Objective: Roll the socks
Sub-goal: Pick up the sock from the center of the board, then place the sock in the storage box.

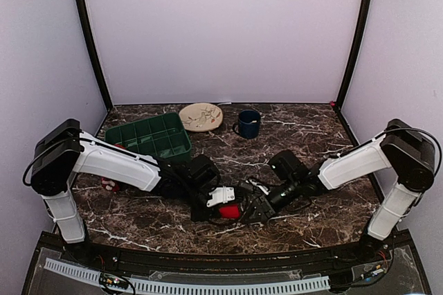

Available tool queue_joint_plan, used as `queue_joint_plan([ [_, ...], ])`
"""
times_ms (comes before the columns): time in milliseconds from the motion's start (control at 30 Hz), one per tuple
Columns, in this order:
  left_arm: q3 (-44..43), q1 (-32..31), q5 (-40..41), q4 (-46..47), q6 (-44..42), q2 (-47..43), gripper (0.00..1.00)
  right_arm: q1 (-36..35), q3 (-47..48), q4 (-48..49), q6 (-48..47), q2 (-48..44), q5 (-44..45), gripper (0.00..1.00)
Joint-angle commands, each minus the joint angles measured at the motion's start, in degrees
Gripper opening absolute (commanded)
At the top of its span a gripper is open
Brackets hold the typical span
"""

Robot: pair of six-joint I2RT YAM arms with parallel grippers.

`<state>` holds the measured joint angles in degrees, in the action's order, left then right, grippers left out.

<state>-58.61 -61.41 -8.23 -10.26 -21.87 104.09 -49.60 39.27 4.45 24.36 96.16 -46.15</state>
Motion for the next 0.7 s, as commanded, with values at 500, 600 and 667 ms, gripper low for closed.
queue_joint_plan([
  [500,-9.0,15.5,18.9,-10.3,9.7,-11.4,0.01,2.0,0.4,4.1,1.2,-8.0,10.4,0.35],
  [600,-11.5,18.2,22.2,-11.2,11.8,-12.1,0.0,2.0,1.2,3.9,0.6,-8.1,11.2,0.35],
  [667,-13.4,19.7,24.3,-12.4,14.0,-11.8,0.0,2.0,1.7,4.4,0.5,-8.0,11.3,0.35],
])
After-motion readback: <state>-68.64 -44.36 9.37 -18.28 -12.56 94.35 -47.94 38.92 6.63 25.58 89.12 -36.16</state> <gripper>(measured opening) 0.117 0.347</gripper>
